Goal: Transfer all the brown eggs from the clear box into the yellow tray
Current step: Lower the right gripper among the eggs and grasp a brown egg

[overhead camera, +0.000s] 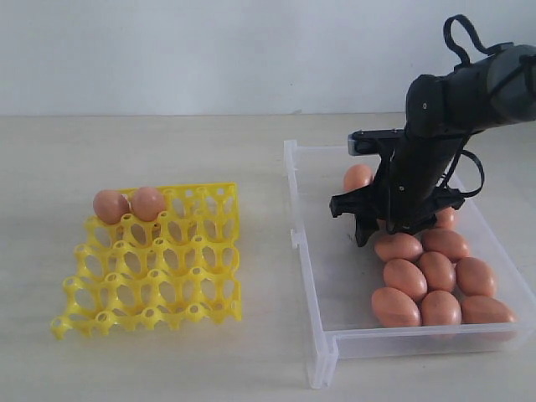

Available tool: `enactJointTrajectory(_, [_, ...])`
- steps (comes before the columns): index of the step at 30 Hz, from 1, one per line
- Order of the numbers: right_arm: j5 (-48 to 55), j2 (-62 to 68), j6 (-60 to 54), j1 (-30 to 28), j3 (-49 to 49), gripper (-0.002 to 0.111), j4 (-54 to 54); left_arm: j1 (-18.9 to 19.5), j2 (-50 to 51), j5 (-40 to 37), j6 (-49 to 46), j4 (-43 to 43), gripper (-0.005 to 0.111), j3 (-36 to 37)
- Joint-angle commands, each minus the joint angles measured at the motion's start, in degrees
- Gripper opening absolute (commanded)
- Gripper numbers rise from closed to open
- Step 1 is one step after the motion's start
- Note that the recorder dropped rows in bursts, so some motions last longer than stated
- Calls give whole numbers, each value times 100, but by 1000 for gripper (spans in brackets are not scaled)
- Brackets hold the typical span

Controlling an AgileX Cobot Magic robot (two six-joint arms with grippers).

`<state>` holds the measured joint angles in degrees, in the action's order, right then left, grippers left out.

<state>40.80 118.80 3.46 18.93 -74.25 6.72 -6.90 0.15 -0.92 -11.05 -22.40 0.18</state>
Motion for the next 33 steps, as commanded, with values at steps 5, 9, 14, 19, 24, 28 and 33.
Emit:
enactJointTrajectory(5, [26, 299, -120, -9, 96, 54, 75, -33, -15, 92, 42, -51, 4, -18])
enactJointTrajectory(9, [15, 299, -177, -9, 96, 54, 75, -33, -15, 92, 42, -51, 4, -18])
enactJointTrajectory(14, [-188, 299, -217, -9, 96, 54, 75, -33, -15, 92, 42, -51, 4, -18])
enactJointTrajectory(19, [-228, 299, -244, -9, 96, 54, -167, -33, -15, 92, 42, -51, 4, -18])
enactJointTrajectory(24, [-110, 246, -76, -9, 96, 54, -794, -33, -15, 92, 42, -51, 4, -18])
enactJointTrajectory(28, [-29, -1, -60, -9, 85, 54, -1173, -33, -15, 92, 42, -51, 4, -18])
enactJointTrajectory(33, [-375, -343, -97, -9, 85, 54, -1619, -33, -15, 92, 42, -51, 4, -18])
